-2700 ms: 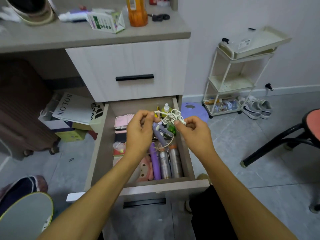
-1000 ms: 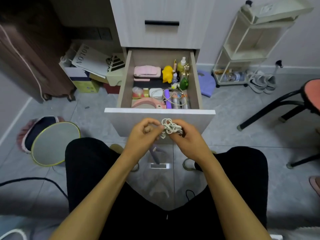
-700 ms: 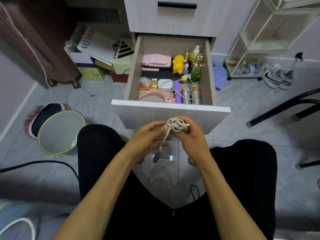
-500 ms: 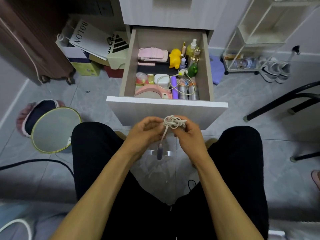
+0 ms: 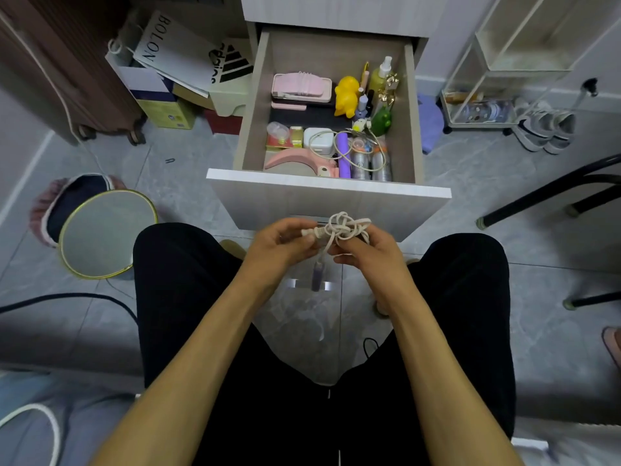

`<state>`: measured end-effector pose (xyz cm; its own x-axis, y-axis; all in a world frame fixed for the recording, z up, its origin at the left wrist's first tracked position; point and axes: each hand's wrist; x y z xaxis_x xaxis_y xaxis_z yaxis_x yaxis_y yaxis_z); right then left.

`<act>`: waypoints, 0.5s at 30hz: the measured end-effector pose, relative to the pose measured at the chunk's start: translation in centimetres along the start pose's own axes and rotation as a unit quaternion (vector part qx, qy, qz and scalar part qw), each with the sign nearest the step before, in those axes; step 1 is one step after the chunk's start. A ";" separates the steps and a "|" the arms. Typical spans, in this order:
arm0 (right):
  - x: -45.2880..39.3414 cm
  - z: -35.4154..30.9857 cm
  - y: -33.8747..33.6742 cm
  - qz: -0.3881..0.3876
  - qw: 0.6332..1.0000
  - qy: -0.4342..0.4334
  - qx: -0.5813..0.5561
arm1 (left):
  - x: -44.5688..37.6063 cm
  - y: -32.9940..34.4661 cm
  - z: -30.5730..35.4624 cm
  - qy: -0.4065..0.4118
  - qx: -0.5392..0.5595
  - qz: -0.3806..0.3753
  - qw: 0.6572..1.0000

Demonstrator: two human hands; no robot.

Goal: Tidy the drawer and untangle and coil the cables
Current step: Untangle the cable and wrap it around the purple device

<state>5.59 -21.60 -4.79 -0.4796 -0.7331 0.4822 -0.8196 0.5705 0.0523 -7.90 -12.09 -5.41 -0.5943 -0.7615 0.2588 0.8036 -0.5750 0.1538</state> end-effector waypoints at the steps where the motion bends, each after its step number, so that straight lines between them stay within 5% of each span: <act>1: 0.0 0.1 -0.2 -0.001 1.000 -0.001 0.015 | 0.0 -0.1 0.2 0.007 0.003 0.021 1.000; 6: 0.7 -0.1 -0.7 -0.033 0.999 -0.036 0.021 | 0.1 0.0 0.7 0.018 0.014 0.077 0.997; 15: 1.1 -0.8 -1.0 0.050 0.958 -0.248 0.132 | 0.4 0.9 2.9 0.026 0.057 0.074 0.995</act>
<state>6.13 -22.66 -3.58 -0.5968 -0.8023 -0.0061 -0.7806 0.5824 -0.2271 -7.39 -12.02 -2.35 -0.4679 -0.8511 0.2379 0.8789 -0.4199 0.2266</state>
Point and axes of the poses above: each hand's wrist, its own x-axis away from the middle knuckle, its own y-axis out of the palm, z = x × y, and after that the axes turned 7 degrees about y, right-handed
